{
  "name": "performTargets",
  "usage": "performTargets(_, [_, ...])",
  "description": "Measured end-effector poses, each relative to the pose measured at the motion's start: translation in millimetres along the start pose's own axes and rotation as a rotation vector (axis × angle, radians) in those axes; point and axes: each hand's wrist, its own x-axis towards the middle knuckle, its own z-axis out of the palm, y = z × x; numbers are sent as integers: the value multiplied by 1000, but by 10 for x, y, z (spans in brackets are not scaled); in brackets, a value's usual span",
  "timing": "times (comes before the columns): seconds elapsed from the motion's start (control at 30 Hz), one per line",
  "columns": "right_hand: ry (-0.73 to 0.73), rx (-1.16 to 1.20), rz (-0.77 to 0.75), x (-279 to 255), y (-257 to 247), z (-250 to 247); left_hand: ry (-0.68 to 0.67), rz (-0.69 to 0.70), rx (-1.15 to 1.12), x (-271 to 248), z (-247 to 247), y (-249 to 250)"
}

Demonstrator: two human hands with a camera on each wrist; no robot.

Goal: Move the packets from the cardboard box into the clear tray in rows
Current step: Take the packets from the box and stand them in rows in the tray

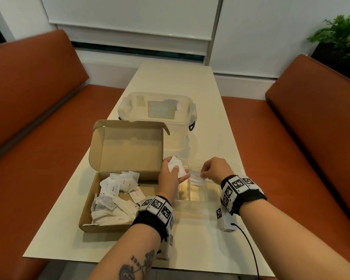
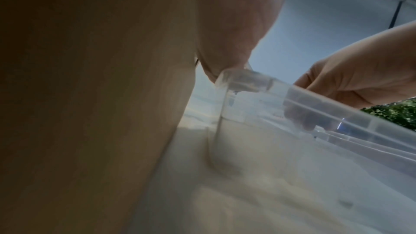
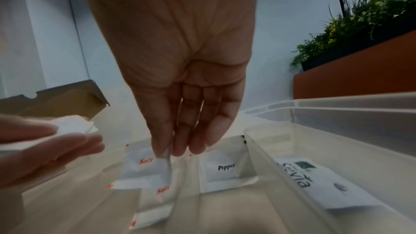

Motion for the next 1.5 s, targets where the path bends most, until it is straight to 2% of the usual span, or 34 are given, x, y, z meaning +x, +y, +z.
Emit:
performTargets(0.5, [-54,-398,-102,20,-70,114,-24,-12,-26,-2,-20,9])
performTargets(1.13, [4,-415,-185,32,-41,167,-30,-9,-9,-3,-24,21])
performTargets(1.5, [-21,-405,-183,39,-13,188,-32,-1,20,23,-35,-13])
